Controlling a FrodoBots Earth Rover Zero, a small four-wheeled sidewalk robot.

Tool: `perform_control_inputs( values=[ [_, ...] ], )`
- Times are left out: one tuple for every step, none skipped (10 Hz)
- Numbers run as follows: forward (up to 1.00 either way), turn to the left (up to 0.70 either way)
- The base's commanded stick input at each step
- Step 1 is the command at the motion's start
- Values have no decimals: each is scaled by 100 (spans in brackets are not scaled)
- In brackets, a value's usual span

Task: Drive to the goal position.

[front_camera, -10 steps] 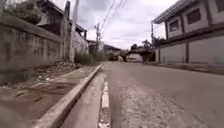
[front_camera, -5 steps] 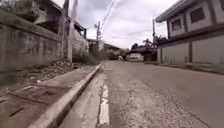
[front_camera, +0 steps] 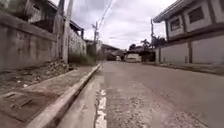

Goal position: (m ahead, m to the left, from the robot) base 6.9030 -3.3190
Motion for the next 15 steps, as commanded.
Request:
perform_control_inputs(
  values=[
    [70, 0],
    [70, 0],
    [70, 0],
    [70, 0],
    [70, 0],
    [70, 0],
    [70, 0],
    [70, 0],
    [70, 4],
    [70, 12],
    [70, 20],
    [70, 28],
    [70, 31],
    [70, 34],
    [70, 27]
  ],
)
